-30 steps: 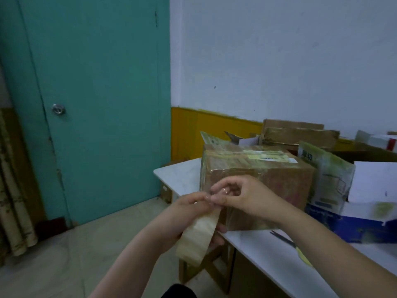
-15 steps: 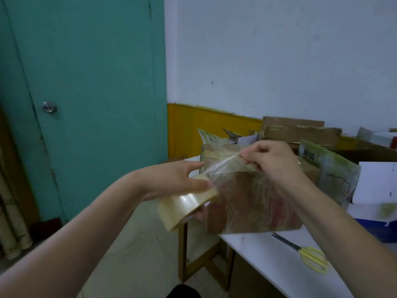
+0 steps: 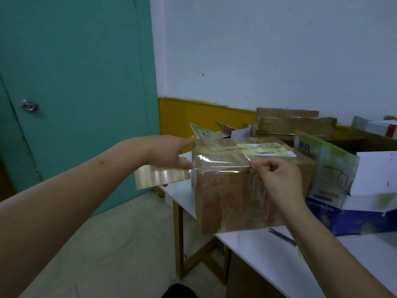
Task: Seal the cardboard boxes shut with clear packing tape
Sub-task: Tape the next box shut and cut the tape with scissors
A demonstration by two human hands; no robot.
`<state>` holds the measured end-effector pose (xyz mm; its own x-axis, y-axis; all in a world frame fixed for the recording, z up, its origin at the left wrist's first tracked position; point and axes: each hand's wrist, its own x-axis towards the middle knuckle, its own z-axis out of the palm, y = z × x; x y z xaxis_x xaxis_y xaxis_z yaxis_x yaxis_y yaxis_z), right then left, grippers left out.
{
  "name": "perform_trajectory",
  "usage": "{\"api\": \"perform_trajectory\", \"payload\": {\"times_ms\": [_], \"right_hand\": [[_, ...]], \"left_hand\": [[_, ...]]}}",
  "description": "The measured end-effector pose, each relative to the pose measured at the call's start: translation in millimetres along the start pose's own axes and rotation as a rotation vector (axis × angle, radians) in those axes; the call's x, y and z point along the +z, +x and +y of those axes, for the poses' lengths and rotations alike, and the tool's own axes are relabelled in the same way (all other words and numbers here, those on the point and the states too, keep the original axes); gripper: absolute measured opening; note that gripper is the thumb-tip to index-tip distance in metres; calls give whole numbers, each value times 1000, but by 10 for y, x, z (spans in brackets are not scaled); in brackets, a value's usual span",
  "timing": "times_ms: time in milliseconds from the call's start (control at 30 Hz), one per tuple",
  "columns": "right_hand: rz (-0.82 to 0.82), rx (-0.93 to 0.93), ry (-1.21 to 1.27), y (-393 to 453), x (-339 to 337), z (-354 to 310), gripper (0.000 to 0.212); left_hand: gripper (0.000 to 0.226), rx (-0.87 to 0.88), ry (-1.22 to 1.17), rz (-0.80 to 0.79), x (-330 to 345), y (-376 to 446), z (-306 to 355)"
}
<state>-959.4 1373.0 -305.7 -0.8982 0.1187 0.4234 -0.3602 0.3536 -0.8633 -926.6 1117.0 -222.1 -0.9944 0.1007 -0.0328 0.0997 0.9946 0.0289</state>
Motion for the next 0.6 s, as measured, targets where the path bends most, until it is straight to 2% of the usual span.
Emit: {"api": "perform_trajectory", "payload": {"times_ms": [200, 600], "right_hand": [[28, -32, -60, -36, -38, 65, 6], [126, -143, -188, -35, 59, 159, 8]], "left_hand": [[88, 16, 7, -31, 70, 100, 78], [95, 7, -2, -43, 162, 250, 27]]}}
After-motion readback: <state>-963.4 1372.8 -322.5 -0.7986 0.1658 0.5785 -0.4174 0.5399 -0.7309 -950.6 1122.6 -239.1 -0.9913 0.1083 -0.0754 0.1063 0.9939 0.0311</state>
